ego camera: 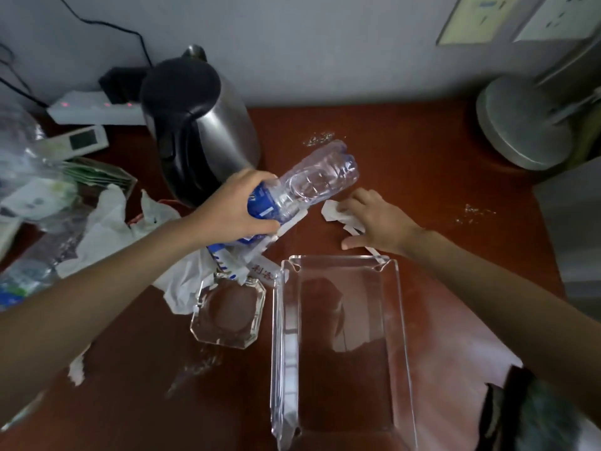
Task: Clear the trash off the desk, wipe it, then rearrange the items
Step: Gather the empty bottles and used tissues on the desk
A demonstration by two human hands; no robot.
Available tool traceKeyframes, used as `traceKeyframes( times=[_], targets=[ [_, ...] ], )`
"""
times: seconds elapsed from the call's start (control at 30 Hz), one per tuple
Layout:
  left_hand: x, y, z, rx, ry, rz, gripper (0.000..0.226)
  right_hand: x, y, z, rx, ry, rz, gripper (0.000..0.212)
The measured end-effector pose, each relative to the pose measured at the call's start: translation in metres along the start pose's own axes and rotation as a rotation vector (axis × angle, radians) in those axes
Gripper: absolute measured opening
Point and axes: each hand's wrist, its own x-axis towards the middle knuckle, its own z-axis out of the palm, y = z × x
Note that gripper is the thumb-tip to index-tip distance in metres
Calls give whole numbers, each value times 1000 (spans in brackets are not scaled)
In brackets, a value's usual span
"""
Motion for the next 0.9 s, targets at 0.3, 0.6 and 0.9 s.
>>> traceKeyframes(
  times=[0.3, 0.6, 0.9],
  targets=[
    [27, 0, 43, 141, -263, -125, 84, -30, 39, 8, 77, 273, -71, 22],
    [24, 8, 43, 117, -117, -11, 71, -67, 46, -3, 375, 501, 199, 9],
    [11, 7, -24, -153, -107, 3, 56, -56, -53, -29, 632, 532, 123, 15]
  ],
)
